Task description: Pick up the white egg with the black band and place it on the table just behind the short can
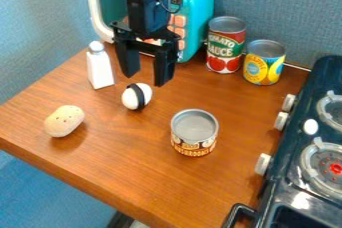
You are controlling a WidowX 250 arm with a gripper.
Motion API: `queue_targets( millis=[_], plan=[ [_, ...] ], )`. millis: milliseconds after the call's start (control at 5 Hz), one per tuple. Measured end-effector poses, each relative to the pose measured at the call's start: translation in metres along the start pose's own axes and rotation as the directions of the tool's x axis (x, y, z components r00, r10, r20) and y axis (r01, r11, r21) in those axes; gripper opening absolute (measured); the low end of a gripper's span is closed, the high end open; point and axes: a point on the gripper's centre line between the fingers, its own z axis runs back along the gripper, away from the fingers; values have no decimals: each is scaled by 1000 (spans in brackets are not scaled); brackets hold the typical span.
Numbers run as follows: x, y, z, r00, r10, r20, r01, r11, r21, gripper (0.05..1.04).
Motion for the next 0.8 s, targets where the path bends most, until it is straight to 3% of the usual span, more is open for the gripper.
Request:
queue_targets(
  millis=[200,400,800],
  plan=[
    [5,11,-16,999,18,-27,-16,999,48,999],
    [18,15,-24,998,53,-27,-52,996,67,1000],
    [29,24,-36,994,91,-55,-87,994,64,999]
  ],
)
